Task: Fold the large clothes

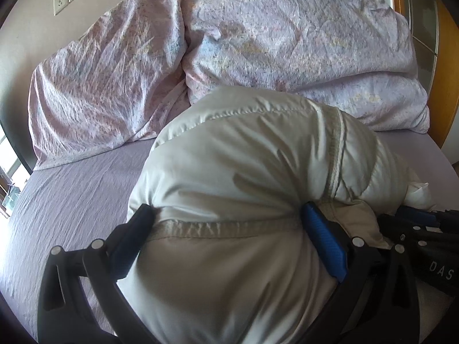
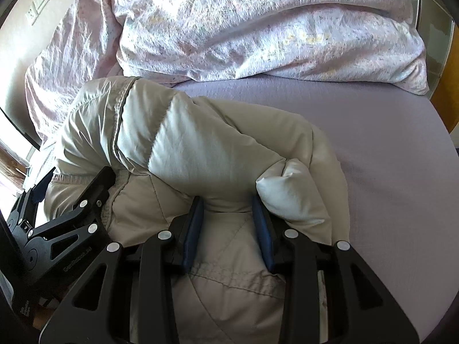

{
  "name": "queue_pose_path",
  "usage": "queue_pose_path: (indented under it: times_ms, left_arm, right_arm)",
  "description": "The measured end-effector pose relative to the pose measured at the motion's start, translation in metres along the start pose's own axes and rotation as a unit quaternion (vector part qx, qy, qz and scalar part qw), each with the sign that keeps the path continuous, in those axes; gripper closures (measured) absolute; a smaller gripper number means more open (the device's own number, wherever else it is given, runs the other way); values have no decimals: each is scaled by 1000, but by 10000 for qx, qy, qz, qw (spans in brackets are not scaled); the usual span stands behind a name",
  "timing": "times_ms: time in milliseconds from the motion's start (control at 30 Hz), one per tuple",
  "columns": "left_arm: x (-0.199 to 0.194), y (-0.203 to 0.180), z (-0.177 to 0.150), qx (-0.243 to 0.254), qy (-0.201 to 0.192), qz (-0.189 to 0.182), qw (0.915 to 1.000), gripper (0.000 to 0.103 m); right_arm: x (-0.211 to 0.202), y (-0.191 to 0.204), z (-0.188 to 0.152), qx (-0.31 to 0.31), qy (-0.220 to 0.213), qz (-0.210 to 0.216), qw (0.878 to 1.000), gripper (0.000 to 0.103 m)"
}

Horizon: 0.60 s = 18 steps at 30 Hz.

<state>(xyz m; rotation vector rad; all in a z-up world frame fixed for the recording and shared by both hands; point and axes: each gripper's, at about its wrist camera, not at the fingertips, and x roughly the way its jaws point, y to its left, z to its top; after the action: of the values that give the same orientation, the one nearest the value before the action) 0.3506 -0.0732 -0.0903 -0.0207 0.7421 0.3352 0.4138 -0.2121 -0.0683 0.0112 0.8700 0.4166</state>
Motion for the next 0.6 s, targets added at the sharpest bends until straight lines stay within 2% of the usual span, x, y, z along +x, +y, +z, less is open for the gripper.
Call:
queue_pose_path:
  times_ms: [167, 333, 400, 500, 600]
  left_arm:
    - [-8, 5, 1, -40, 0, -128, 9999, 2]
    - [-26, 17, 3, -129, 47, -352, 9993, 2]
    - [-37, 26, 4, -190, -47, -383, 9991, 2]
    - [-44, 38, 7, -288, -68, -419, 9987, 2]
    - [-39, 43, 7, -376, 103, -503, 9980, 2]
  right_arm:
    - [-13, 2, 1, 40, 46, -123, 9999, 67]
    - [-48, -12, 9, 321, -662, -72, 9973, 67]
    - [-53, -20, 16, 454, -755, -137, 9960, 67]
    - [-42, -27, 23, 521, -538, -314, 9967, 67]
    - [-21, -27, 16, 383, -232, -478, 9978, 67]
